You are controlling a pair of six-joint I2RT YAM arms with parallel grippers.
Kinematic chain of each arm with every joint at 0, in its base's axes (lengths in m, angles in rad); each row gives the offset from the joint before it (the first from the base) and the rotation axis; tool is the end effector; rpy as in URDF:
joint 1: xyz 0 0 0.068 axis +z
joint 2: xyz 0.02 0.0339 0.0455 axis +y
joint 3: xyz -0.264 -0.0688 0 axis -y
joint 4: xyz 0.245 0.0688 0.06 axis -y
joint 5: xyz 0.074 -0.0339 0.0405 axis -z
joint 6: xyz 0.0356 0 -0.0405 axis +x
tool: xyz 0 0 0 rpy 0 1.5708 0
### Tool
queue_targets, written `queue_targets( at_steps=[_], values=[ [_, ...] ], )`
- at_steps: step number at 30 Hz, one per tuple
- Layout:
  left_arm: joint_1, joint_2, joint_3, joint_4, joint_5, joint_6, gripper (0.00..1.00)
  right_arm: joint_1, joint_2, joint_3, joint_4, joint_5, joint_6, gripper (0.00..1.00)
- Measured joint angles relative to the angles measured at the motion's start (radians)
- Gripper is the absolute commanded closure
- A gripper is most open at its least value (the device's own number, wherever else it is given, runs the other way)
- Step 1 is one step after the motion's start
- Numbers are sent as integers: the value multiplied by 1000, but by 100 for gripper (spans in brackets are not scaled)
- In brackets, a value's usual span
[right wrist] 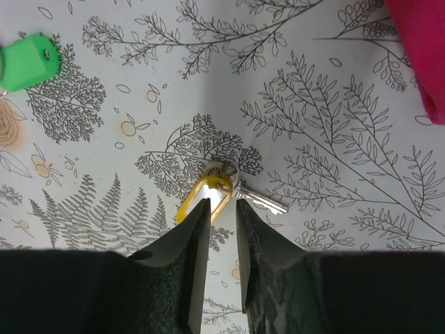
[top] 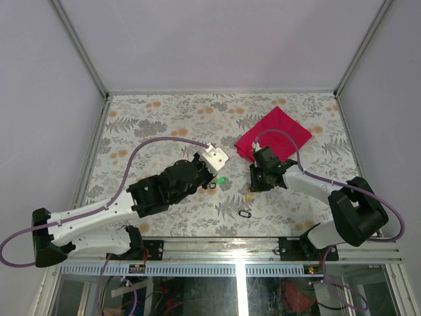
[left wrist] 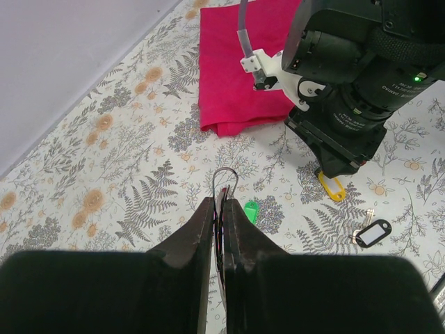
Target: Put the keys on the keyring
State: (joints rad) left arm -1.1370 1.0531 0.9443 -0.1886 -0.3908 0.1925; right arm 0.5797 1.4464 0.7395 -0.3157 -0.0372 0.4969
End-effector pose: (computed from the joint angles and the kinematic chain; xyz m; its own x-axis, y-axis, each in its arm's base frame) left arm 0.1139 -0.2136 0.3446 0.0103 0.3986 -0.9171 0.6968 0.6549 0.2925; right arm 0.2248 0.1488 0.1684 -0.8964 -0.0175 -0.4430 -0.1551 0.9485 0.2763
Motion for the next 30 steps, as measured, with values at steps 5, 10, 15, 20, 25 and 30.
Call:
queue_targets(
  at_steps=[5,10,15,20,25,30],
  values=[
    [0,8,3,-1,-1,0,100,0,6,0,22,9,0,78],
    [0,11,3,-2,-1,0,100,-5,14,0,34,21,-1,80],
    [0,20,4,-4,-1,0,100,-6,30,0,41,26,-6,98],
    [0,21,4,-9,-3,0,100,-7,29,0,47,30,-13,100],
    [0,21,4,-10,-13,1,100,-7,-16,0,40,43,-38,100],
    [0,17,4,-10,-12,3,100,-9,-209,-1,44,16,-116,100]
  ],
)
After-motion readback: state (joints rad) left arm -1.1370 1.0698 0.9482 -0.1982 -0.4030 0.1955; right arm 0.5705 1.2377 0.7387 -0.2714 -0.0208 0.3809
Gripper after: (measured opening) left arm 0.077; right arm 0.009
